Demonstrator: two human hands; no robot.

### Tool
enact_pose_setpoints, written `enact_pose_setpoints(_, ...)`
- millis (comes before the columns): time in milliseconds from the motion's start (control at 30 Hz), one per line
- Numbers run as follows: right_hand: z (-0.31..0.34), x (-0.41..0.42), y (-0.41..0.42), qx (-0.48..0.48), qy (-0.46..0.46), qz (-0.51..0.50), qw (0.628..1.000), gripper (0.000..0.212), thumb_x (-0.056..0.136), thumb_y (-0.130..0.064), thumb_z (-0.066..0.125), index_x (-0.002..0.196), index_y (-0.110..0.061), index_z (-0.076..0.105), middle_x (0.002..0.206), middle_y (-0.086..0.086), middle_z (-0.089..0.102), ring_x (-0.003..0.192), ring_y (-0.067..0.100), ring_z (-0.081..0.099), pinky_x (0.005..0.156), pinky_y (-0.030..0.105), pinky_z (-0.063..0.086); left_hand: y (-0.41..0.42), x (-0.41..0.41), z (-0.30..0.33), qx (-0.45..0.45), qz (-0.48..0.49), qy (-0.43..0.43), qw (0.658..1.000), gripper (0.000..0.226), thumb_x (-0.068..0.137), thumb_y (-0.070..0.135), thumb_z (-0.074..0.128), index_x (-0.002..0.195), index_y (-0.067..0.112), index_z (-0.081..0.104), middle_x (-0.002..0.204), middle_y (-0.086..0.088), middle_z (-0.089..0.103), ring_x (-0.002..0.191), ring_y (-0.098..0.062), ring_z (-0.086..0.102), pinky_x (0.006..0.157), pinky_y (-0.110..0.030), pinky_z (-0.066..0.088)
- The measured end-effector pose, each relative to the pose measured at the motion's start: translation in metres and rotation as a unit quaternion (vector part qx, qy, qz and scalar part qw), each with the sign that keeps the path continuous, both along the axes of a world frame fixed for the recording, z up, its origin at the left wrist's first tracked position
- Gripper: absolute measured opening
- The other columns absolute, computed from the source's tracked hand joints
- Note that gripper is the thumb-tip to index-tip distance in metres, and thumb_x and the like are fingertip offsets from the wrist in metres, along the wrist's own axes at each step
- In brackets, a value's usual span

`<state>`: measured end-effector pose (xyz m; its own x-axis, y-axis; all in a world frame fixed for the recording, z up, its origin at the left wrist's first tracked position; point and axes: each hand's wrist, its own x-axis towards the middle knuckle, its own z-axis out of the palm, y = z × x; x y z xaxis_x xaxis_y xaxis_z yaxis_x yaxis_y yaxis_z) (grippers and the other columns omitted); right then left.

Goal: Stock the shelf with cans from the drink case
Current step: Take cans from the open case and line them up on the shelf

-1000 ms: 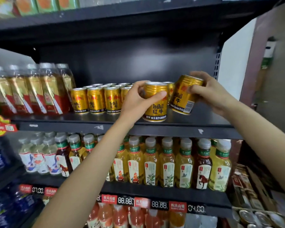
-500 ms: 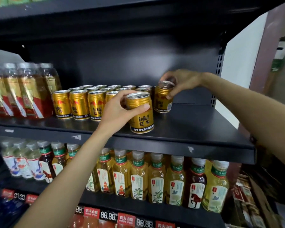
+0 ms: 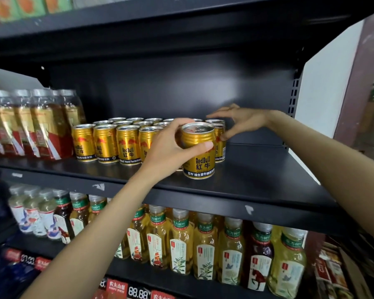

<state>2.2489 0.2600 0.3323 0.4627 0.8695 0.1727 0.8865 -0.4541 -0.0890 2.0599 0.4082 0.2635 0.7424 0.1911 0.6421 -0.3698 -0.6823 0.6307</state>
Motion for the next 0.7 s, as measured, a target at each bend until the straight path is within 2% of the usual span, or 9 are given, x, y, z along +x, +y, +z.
enact_pose_setpoints(67, -0.001, -0.012, -0.015, 0.113, 0.066, 0.034, 0.991, 0.056, 0.088, -0.011, 0.062, 0.136, -0.028, 0.040, 0.138, 0.006, 0.047, 0.124, 0.020, 0.041, 0.102, 0.028, 0.033, -0.003, 0.009, 0.006, 0.030, 0.007, 0.010, 0.999, 0.055, 0.071, 0.048, 0.074, 0.118, 0.030, 0.052, 0.110, 0.018, 0.059, 0.102, 0.003, 0.056, 0.082, -0.014, 0.047)
enact_pose_setpoints(133, -0.002, -0.029, -0.031, 0.191, 0.186, 0.080, 0.960, 0.049, 0.089, 0.001, 0.056, 0.131, -0.021, 0.046, 0.128, 0.014, 0.057, 0.104, 0.018, 0.058, 0.095, 0.034, 0.047, -0.005, 0.020, 0.009, 0.083, 0.040, 0.005, 0.996, 0.057, 0.069, 0.058, 0.071, 0.118, 0.033, 0.054, 0.112, 0.016, 0.059, 0.106, -0.001, 0.052, 0.091, -0.025, 0.043)
enact_pose_setpoints(200, -0.008, -0.045, -0.040, 0.190, 0.271, 0.108, 0.937, 0.050, 0.088, -0.003, 0.060, 0.134, -0.017, 0.047, 0.121, 0.013, 0.062, 0.099, 0.020, 0.063, 0.086, 0.031, 0.053, -0.005, 0.029, 0.009, 0.178, 0.107, -0.004, 0.978, 0.061, 0.066, 0.068, 0.066, 0.117, 0.037, 0.055, 0.110, 0.014, 0.054, 0.107, -0.005, 0.041, 0.091, -0.027, 0.032)
enact_pose_setpoints(233, -0.012, -0.051, -0.041, 0.177, 0.281, 0.108, 0.937, 0.052, 0.085, -0.011, 0.065, 0.134, -0.017, 0.047, 0.120, 0.011, 0.062, 0.099, 0.020, 0.064, 0.085, 0.029, 0.054, -0.004, 0.032, 0.009, 0.222, 0.132, -0.005, 0.966, 0.064, 0.064, 0.073, 0.064, 0.118, 0.039, 0.055, 0.110, 0.013, 0.049, 0.107, -0.007, 0.036, 0.089, -0.026, 0.028)
enact_pose_setpoints(300, -0.018, -0.057, -0.038, 0.156, 0.252, 0.084, 0.951, 0.058, 0.077, -0.024, 0.071, 0.131, -0.017, 0.051, 0.118, 0.006, 0.063, 0.096, 0.014, 0.066, 0.084, 0.026, 0.054, 0.002, 0.040, 0.008, 0.273, 0.141, 0.001, 0.952, 0.070, 0.061, 0.079, 0.060, 0.120, 0.041, 0.054, 0.114, 0.011, 0.048, 0.111, -0.010, 0.033, 0.089, -0.025, 0.021)
enact_pose_setpoints(367, -0.021, -0.058, -0.030, 0.167, 0.209, 0.052, 0.962, 0.053, 0.078, -0.025, 0.071, 0.128, -0.015, 0.055, 0.117, 0.002, 0.062, 0.091, 0.011, 0.066, 0.081, 0.021, 0.053, 0.011, 0.046, 0.010, 0.300, 0.132, 0.013, 0.945, 0.077, 0.058, 0.087, 0.051, 0.122, 0.044, 0.052, 0.124, 0.007, 0.051, 0.122, -0.013, 0.033, 0.092, -0.027, 0.016)
enact_pose_setpoints(433, -0.022, -0.058, -0.023, 0.181, 0.166, 0.026, 0.969, 0.049, 0.081, -0.024, 0.071, 0.126, -0.012, 0.057, 0.116, 0.003, 0.063, 0.089, 0.009, 0.064, 0.078, 0.019, 0.052, 0.017, 0.049, 0.015, 0.340, 0.124, 0.016, 0.932, 0.082, 0.057, 0.090, 0.045, 0.124, 0.043, 0.053, 0.125, 0.005, 0.054, 0.126, -0.014, 0.033, 0.094, -0.030, 0.015)
enact_pose_setpoints(533, -0.026, -0.060, -0.015, 0.183, 0.131, -0.006, 0.974, 0.050, 0.083, -0.027, 0.069, 0.127, -0.008, 0.057, 0.117, 0.005, 0.063, 0.084, 0.006, 0.061, 0.075, 0.018, 0.051, 0.017, 0.047, 0.022, 0.375, 0.123, 0.001, 0.919, 0.080, 0.060, 0.083, 0.046, 0.123, 0.034, 0.060, 0.122, 0.005, 0.057, 0.121, -0.014, 0.033, 0.096, -0.035, 0.017)
enact_pose_setpoints(700, -0.035, -0.070, -0.007, 0.243, 0.114, -0.048, 0.962, 0.047, 0.082, -0.029, 0.070, 0.122, -0.007, 0.060, 0.113, 0.006, 0.064, 0.087, 0.018, 0.066, 0.077, 0.023, 0.054, 0.017, 0.045, 0.018, 0.367, 0.130, 0.023, 0.921, 0.069, 0.071, 0.070, 0.055, 0.127, 0.030, 0.058, 0.127, 0.003, 0.054, 0.124, -0.017, 0.033, 0.099, -0.037, 0.020)
